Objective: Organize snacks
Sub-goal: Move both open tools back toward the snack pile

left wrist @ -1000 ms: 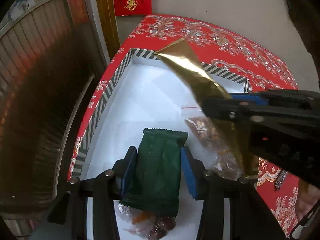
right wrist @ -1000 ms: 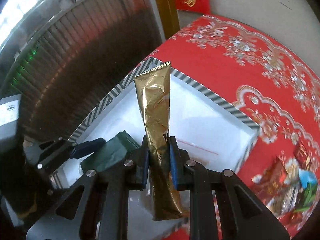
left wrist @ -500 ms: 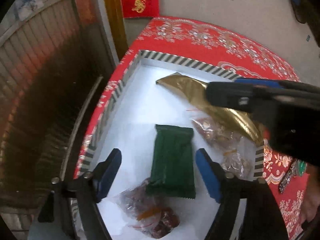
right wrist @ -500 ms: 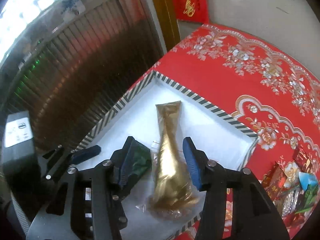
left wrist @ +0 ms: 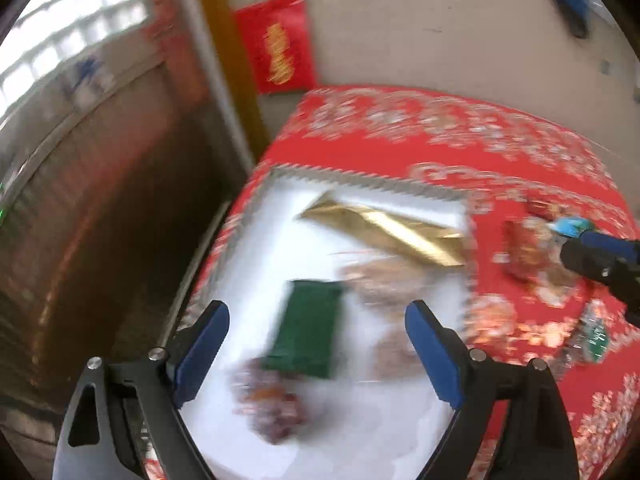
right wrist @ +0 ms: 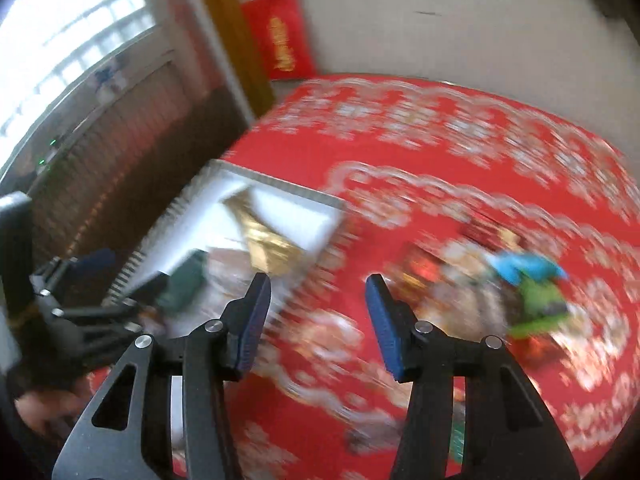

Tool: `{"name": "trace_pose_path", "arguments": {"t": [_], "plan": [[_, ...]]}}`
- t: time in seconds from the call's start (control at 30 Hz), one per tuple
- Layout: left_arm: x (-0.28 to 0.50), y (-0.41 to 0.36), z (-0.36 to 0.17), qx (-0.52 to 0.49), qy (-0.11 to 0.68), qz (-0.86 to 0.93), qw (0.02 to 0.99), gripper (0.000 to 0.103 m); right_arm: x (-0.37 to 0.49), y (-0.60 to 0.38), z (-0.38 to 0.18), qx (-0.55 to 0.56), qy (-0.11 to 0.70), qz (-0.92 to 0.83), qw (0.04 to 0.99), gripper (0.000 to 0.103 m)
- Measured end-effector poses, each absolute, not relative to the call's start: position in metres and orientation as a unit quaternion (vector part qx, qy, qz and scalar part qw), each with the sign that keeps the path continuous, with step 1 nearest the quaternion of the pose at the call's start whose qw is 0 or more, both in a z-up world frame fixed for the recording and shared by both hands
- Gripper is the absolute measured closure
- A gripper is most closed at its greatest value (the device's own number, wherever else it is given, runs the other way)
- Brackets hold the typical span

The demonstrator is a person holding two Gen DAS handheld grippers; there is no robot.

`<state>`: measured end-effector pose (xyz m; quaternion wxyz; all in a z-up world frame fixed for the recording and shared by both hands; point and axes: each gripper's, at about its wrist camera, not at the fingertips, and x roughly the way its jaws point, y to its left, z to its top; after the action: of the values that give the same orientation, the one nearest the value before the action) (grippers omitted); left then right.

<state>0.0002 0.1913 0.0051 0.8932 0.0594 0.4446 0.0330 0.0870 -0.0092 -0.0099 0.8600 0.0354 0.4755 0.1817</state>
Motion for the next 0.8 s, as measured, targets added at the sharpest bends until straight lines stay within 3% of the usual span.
{"name": "trace_pose_path", "arguments": {"t": [0.37, 0.8], "plan": [[-0.017, 0.053, -0.02, 0.106, 0.481, -0.126, 0.861, 0.012, 0.055, -0.174, -0.018, 0.085, 0.476, 0.095, 0.87, 0.053], [0.054, 0.014, -0.041, 0.13, 0.503, -0.101, 0.848, 0.012, 0.11, -0.164, -0.043, 0.038, 0.511, 0.135, 0.848, 0.053]]}}
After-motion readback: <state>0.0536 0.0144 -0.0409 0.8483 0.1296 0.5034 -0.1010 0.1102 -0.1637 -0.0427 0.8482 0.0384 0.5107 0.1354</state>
